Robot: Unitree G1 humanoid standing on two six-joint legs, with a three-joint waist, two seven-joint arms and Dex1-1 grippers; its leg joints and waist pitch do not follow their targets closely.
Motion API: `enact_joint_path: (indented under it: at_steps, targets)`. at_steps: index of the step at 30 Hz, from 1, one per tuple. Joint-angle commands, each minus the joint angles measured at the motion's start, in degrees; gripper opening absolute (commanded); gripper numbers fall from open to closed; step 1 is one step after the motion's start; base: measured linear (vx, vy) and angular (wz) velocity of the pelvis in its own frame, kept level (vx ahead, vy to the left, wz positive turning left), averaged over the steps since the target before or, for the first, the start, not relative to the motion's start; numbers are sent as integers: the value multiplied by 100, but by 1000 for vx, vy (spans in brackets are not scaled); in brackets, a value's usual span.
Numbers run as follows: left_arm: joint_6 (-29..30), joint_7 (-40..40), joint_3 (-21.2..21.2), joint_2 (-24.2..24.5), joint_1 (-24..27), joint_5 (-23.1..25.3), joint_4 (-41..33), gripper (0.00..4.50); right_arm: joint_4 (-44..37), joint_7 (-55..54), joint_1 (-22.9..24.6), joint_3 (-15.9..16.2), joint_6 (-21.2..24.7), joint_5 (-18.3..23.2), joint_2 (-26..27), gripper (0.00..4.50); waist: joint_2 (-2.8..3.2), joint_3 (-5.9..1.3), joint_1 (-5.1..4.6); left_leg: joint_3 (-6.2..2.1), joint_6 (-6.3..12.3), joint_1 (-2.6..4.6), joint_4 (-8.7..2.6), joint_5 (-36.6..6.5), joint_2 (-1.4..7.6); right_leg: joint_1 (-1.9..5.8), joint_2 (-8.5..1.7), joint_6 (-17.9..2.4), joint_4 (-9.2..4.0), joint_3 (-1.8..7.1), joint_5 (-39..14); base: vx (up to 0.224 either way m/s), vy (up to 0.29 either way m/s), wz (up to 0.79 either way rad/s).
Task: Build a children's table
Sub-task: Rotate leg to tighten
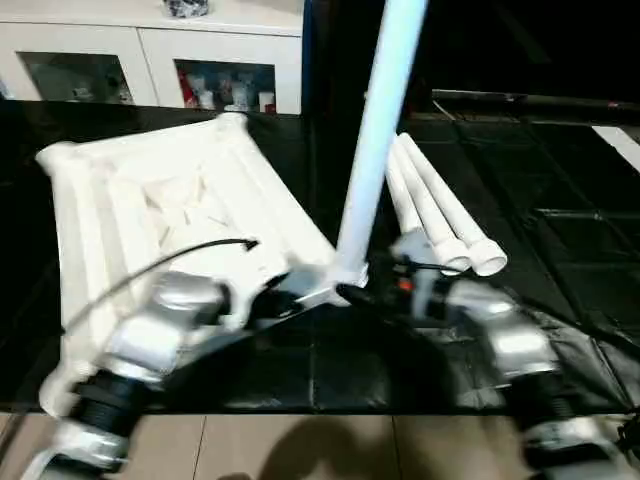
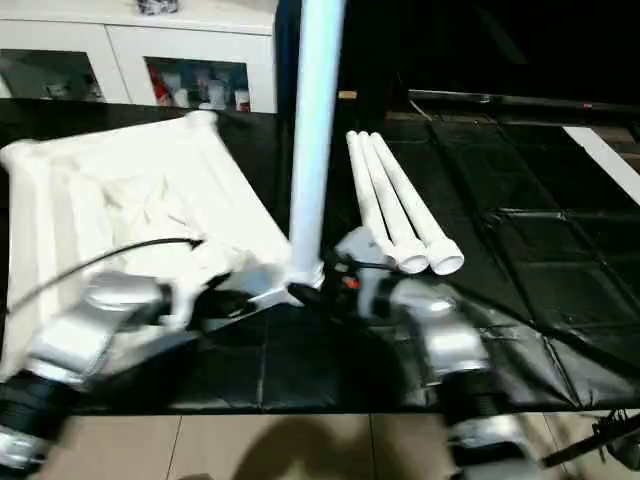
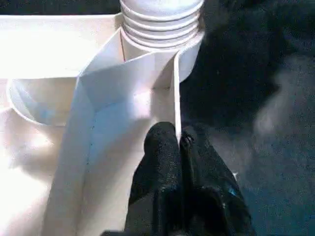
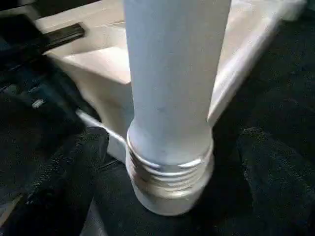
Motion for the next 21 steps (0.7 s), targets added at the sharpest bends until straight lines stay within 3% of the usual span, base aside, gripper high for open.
enact_joint_path:
  at_steps: [1,2,6,12,21]
  targets:
    - [-243,-525,-251,102,-89,-55,-40,0,-135,455,33,106,-107,91,-177,448,93,-359,11,-62,242,37,-374,-1284,222,305,-457,-1017,-462,309,-1445,0,0,0]
    - [-416,-800,-341,226,-95,-67,-7,0,-144,799,1,171,-117,156,-312,448,67,-360,12,-54,268,35,-369,-1258,225,306,-459,-1063,-455,312,-1359,0,0,0]
    - [-816,-1249,-546,432,-146,-54,199,0,-57,1354,-113,359,-164,184,-501,448,58,-359,70,-46,313,14,-357,-1180,226,318,-470,-1085,-445,307,-1390,0,0,0]
    - [-1412,-1744,-807,608,-326,95,607,0,325,1699,-337,691,-602,-97,-508,448,46,-356,138,-49,210,38,-368,-1257,238,287,-489,-1040,-450,304,-1666,0,0,0]
    - [-1900,-2069,-1018,575,-574,201,1036,0,670,1884,-480,908,-952,-200,-382,448,82,-378,220,-46,152,34,-361,-1189,253,301,-496,-1083,-407,312,-1389,0,0,0]
